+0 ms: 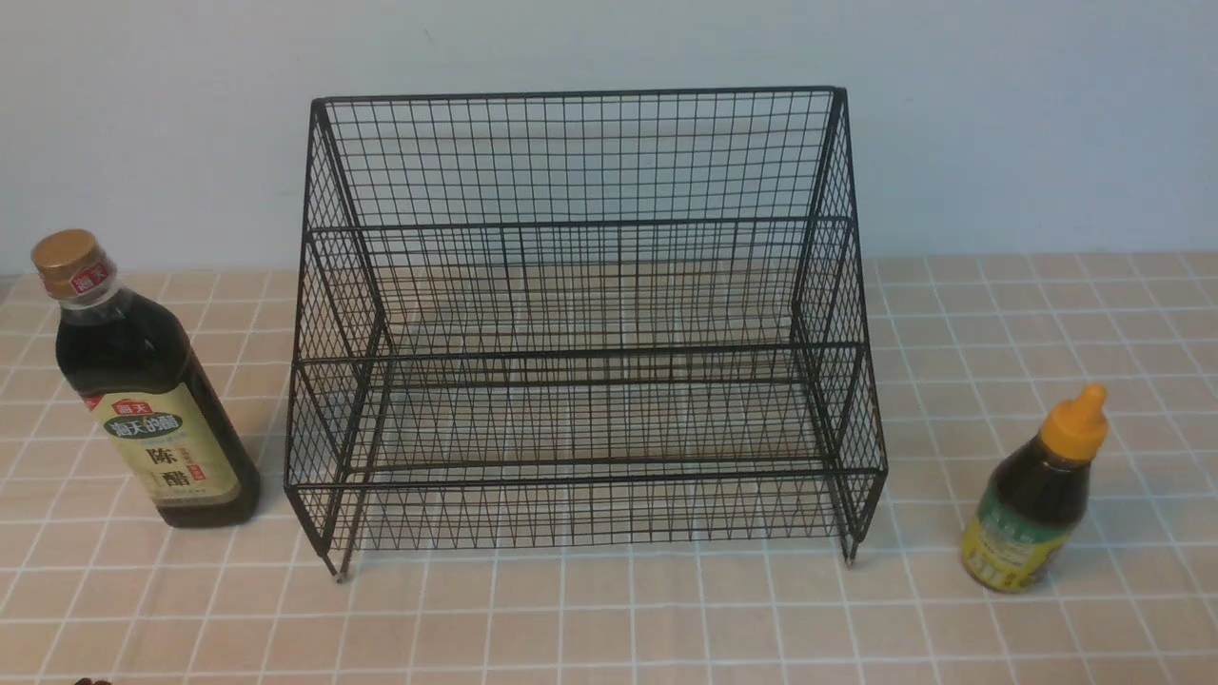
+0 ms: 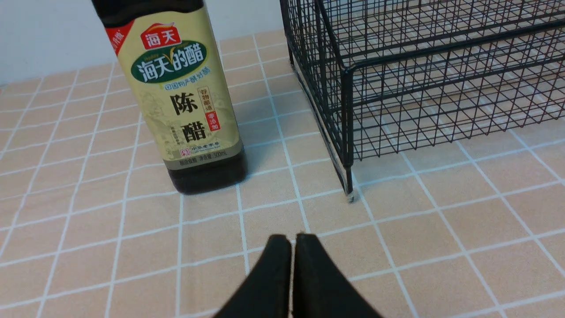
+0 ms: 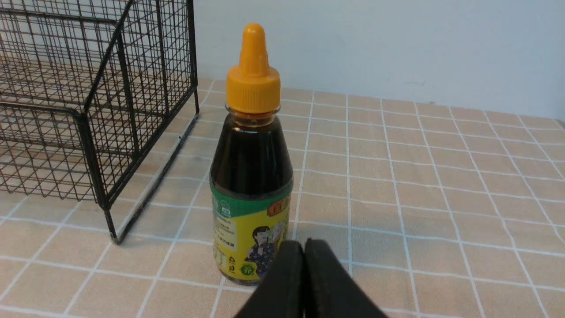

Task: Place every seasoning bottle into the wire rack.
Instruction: Use the right arm to grab the condiment bottle closest to it

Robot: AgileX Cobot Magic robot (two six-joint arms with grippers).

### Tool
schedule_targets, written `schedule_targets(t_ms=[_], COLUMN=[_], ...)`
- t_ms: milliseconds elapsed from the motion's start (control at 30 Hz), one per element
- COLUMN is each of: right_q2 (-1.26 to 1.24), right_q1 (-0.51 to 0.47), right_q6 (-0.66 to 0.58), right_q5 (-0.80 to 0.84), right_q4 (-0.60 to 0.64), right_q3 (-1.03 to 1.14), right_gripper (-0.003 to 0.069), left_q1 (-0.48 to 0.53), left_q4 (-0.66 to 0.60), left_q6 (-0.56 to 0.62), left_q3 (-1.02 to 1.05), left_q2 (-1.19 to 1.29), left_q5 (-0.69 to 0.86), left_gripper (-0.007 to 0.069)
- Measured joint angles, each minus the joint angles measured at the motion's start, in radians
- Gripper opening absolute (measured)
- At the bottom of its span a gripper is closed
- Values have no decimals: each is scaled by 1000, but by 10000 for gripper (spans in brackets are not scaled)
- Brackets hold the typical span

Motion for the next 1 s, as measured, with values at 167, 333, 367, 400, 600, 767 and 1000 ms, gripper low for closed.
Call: schedule_targets(t_ms=[167, 333, 367, 400, 600, 767, 1000], right_q2=[0, 0, 0, 0, 0, 0, 0], right_q1=[0, 0, 0, 0, 0, 0, 0], right_q6=[0, 0, 0, 0, 0, 0, 59], right_q5=[0, 0, 0, 0, 0, 0, -108], right_q4=[0, 0, 0, 0, 0, 0, 192], right_q3=[0, 0, 0, 0, 0, 0, 7], right_gripper=[-15, -15, -15, -15, -15, -15, -15], left_q1=[0, 0, 0, 0, 0, 0, 0], left_q4=[0, 0, 0, 0, 0, 0, 0], left_q6=[0, 0, 0, 0, 0, 0, 0], left_q3=[0, 0, 0, 0, 0, 0, 0], left_q2=[0, 0, 0, 0, 0, 0, 0], left_q5=[0, 0, 0, 0, 0, 0, 0], left_gripper=[-7, -7, -7, -7, -7, -7, -7])
